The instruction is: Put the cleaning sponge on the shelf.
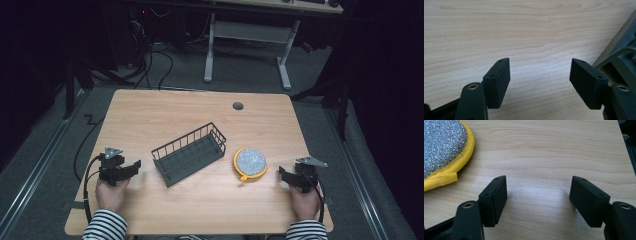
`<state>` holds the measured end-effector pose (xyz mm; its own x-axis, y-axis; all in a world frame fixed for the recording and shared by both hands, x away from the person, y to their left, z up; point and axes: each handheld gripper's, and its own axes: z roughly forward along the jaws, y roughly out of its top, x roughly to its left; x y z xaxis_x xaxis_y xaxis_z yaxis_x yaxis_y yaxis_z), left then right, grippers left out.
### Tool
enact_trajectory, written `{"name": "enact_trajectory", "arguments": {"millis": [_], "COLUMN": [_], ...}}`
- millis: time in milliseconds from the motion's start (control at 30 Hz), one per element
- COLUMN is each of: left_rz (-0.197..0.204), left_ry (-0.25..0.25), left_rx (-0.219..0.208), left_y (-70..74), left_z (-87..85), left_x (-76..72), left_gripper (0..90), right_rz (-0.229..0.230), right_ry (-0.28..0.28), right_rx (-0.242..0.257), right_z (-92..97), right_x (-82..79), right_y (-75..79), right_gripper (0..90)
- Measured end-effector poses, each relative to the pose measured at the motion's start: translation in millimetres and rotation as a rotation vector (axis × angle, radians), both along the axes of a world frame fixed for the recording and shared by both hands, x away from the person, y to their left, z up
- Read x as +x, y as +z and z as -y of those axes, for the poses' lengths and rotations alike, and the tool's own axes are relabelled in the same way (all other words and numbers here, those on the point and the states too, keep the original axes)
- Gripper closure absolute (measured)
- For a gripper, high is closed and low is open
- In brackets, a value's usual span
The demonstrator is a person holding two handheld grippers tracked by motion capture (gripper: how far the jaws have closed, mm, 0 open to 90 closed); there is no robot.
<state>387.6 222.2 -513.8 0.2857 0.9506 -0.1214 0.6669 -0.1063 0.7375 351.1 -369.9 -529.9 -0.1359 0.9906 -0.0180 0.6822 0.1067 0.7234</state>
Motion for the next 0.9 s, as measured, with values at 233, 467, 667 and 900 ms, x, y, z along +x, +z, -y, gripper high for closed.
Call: {"name": "enact_trajectory", "arguments": {"millis": [233,467,667,900], "left_rz": [-0.008,-0.013,-0.021,-0.011], "left_ry": [0.019,0.032,0.047,0.043], "left_rx": [0.033,0.027,0.043,0.090], "left_y": [-7.4,-11.1,-15.4,-18.9], "left_z": [-0.1,-0.4,-1.1,-1.6], "left_x": [6.7,11.1,14.0,15.2], "left_gripper": [33.5,33.3,33.1,32.7], "right_rz": [0.000,0.000,0.001,-0.001], "right_ry": [0.000,0.000,0.003,0.007], "right_rx": [0.000,0.000,-0.001,0.000], "right_z": [0.0,0.0,-0.2,-0.7], "right_x": [0.0,0.0,0.2,0.6], "right_y": [0.0,0.0,0.0,0.1], "right_gripper": [30.5,30.5,30.7,30.7]}}
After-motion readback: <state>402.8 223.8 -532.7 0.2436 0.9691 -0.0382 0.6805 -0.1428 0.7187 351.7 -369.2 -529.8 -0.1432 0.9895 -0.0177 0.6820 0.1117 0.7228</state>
